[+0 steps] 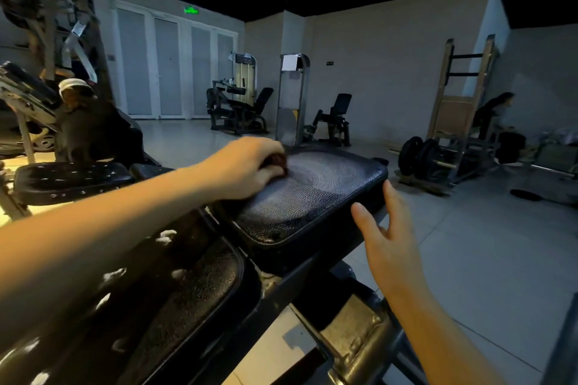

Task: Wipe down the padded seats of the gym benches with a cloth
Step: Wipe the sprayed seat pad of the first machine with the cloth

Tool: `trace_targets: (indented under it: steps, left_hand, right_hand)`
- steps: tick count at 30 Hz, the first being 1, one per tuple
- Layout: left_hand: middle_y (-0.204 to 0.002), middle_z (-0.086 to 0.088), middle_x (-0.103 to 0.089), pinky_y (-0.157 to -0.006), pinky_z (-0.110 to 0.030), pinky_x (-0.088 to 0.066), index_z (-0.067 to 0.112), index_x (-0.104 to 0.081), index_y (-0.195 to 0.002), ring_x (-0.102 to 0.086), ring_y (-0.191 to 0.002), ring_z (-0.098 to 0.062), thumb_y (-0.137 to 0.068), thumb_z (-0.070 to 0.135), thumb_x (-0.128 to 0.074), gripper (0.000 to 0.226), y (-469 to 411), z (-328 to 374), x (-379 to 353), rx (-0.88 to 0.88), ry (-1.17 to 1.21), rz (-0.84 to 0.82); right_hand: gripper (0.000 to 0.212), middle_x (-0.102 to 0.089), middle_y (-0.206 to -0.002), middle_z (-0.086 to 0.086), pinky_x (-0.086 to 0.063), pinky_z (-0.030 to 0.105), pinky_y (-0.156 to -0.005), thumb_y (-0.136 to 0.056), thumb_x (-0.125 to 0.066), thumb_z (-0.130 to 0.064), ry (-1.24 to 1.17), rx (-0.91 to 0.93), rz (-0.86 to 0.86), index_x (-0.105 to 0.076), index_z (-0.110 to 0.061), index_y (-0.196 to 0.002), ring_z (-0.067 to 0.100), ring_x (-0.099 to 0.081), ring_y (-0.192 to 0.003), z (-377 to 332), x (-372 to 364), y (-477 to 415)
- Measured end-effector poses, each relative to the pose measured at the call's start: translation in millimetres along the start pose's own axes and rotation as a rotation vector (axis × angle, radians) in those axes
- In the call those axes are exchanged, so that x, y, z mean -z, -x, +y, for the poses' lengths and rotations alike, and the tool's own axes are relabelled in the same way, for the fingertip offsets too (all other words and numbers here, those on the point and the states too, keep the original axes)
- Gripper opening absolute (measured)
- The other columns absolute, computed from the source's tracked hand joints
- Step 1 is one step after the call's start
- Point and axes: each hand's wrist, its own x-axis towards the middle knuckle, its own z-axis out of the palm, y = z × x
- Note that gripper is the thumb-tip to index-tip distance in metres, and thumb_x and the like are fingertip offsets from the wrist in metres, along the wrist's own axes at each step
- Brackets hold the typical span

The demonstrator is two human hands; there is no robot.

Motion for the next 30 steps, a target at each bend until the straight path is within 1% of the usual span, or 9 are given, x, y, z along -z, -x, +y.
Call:
trace_targets:
  steps: [2, 4, 9, 12, 15, 19, 23, 26, 30]
  left_hand:
    - [-0.099, 0.000, -0.066, -0.081, -0.040, -0.048, 0.017, -0.063, -0.097, -0.062, -0.098, -0.030, -0.097, 0.029, -0.062, 0.012, -32.6, -13.6, -7.5, 0.147, -0.057, -0.014]
    - [-0.107, -0.006, -0.067, -0.085, -0.038, -0.046, 0.016, -0.063, -0.102, -0.060, -0.106, -0.033, -0.098, 0.028, -0.062, 0.013, -68.2, -0.2, -21.5, 0.195, -0.030, 0.006]
    - [-0.102, 0.005, -0.063, -0.083, -0.033, -0.044, 0.019, -0.063, -0.104, -0.061, -0.102, -0.021, -0.098, 0.025, -0.062, 0.008, -86.5, 88.4, -34.9, -0.097, 0.159, -0.002]
    - [-0.100, 0.010, -0.064, -0.081, -0.025, -0.046, 0.022, -0.063, -0.106, -0.058, -0.093, -0.010, -0.099, 0.025, -0.062, 0.008, -40.5, 82.9, -20.4, -0.262, 0.161, -0.038]
    - [-0.098, 0.007, -0.068, -0.083, -0.035, -0.051, 0.022, -0.066, -0.102, -0.063, -0.093, -0.015, -0.098, 0.027, -0.065, 0.007, -27.5, 25.8, -9.8, -0.074, 0.089, -0.026]
    - [-0.113, -0.006, -0.069, -0.091, -0.041, -0.049, 0.017, -0.065, -0.108, -0.062, -0.105, -0.030, -0.098, 0.028, -0.063, 0.015, -76.5, -0.4, -19.2, 0.187, -0.046, -0.031]
    - [-0.111, -0.005, -0.070, -0.084, -0.034, -0.045, 0.024, -0.060, -0.095, -0.063, -0.105, -0.030, -0.096, 0.027, -0.064, 0.005, -115.6, 55.4, -41.1, 0.089, 0.082, 0.040]
    - [-0.099, 0.006, -0.067, -0.077, -0.030, -0.045, 0.022, -0.066, -0.100, -0.063, -0.094, -0.016, -0.098, 0.025, -0.065, 0.005, -93.7, 88.1, -35.0, -0.126, 0.172, -0.026]
    - [-0.093, 0.007, -0.068, -0.078, -0.034, -0.050, 0.021, -0.068, -0.100, -0.063, -0.087, -0.013, -0.097, 0.026, -0.066, 0.006, -56.4, 48.1, -19.4, -0.134, 0.125, -0.044]
  right_hand:
    - [0.089, -0.033, -0.160, -0.013, -0.041, 0.040, -0.117, -0.086, -0.057, -0.070, 0.032, -0.030, 0.010, -0.027, -0.032, -0.160, -0.001, -0.033, -0.144, 0.8, -1.7, -0.2]
    - [0.093, -0.033, -0.160, -0.012, -0.041, 0.050, -0.116, -0.081, -0.055, -0.077, 0.027, -0.047, 0.014, -0.026, -0.035, -0.159, 0.008, -0.034, -0.147, 0.1, -2.0, -0.3]
    - [0.074, -0.044, -0.146, -0.017, -0.051, 0.036, -0.106, -0.091, -0.059, -0.057, 0.015, -0.025, -0.005, -0.033, -0.036, -0.156, -0.010, -0.047, -0.126, -4.4, 1.7, -0.4]
    - [0.069, -0.048, -0.142, -0.017, -0.053, 0.034, -0.102, -0.091, -0.060, -0.051, -0.007, -0.019, -0.016, -0.036, -0.036, -0.154, -0.007, -0.051, -0.123, -1.7, 2.7, -0.6]
    - [0.090, -0.041, -0.152, -0.017, -0.047, 0.044, -0.111, -0.082, -0.060, -0.072, -0.021, -0.044, -0.017, -0.029, -0.036, -0.158, 0.003, -0.044, -0.137, 2.8, 0.4, -1.3]
    - [0.098, -0.034, -0.158, -0.016, -0.041, 0.049, -0.116, -0.075, -0.052, -0.078, 0.030, -0.047, -0.008, -0.024, -0.036, -0.160, 0.006, -0.036, -0.145, 5.5, -2.0, -3.3]
    - [0.096, -0.030, -0.160, -0.017, -0.041, 0.048, -0.116, -0.081, -0.058, -0.075, 0.046, -0.050, -0.010, -0.022, -0.035, -0.160, 0.005, -0.034, -0.146, 2.8, 0.1, -1.4]
    - [0.079, -0.037, -0.154, -0.017, -0.046, 0.044, -0.113, -0.091, -0.061, -0.054, 0.027, -0.045, -0.015, -0.026, -0.035, -0.159, 0.002, -0.041, -0.139, 1.4, 0.7, -1.1]
    - [0.078, -0.037, -0.154, -0.016, -0.045, 0.044, -0.113, -0.091, -0.062, -0.052, 0.016, -0.052, -0.021, -0.027, -0.035, -0.159, 0.002, -0.040, -0.140, 1.8, 1.0, -1.4]
